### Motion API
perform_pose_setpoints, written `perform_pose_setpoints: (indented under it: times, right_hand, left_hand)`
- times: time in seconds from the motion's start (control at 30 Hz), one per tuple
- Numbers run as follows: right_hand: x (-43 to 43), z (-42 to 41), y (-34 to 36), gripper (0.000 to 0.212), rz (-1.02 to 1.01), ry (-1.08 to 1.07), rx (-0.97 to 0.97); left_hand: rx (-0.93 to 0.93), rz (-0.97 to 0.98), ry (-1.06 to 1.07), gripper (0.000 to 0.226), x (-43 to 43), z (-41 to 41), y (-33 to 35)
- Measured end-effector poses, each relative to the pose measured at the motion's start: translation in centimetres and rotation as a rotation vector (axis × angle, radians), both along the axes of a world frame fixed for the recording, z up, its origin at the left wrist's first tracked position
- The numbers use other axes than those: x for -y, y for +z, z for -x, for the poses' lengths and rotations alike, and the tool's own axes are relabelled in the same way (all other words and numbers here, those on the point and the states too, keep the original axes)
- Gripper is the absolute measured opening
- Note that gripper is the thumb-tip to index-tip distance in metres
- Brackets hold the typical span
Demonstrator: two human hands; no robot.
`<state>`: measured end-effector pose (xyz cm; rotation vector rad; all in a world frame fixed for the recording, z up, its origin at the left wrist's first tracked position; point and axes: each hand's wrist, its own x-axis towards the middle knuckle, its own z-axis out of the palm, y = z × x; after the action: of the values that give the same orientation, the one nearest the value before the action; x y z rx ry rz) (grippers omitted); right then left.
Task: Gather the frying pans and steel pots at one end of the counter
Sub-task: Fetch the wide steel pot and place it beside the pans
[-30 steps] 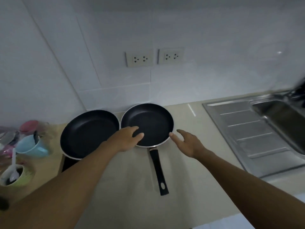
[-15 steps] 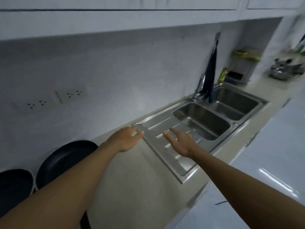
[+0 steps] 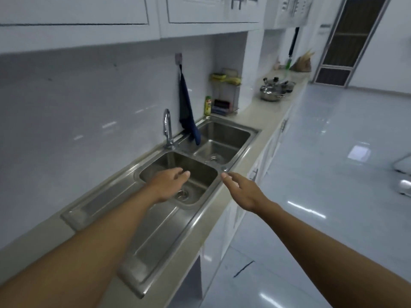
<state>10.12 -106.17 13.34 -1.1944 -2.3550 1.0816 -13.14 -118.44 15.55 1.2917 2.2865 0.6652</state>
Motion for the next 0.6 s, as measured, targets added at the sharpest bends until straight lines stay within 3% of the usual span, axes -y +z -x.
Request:
perform_pose_setpoints:
  times: [0.13, 0.3, 0.47, 0.6]
  right_hand:
    - [-4.3, -3.2, -0.5, 0.101, 0.031, -0.107, -0.03]
    - [-9.9, -5.8, -1.2, 0.11, 0.041, -0.209, -0.042]
    - [-17.2, -6.5, -1.1, 0.093, 0.037, -0.292, -0.058]
    - [-22.5, -6.6, -1.2, 0.095, 0.054, -0.347, -0.058]
  left_hand:
    - [-0.026, 0.047, -0.106, 0.064, -6.8, -2.6, -0.1]
    - [0.008, 0.054, -0.226, 0.057, -14.9, -4.7, -0.8]
    - [0.001, 0.037, -0.325, 0.065, -24.2, -4.9, -0.8]
    - [-0.051, 0.038, -0.386, 0.062, -31.3, -4.2, -0.6]
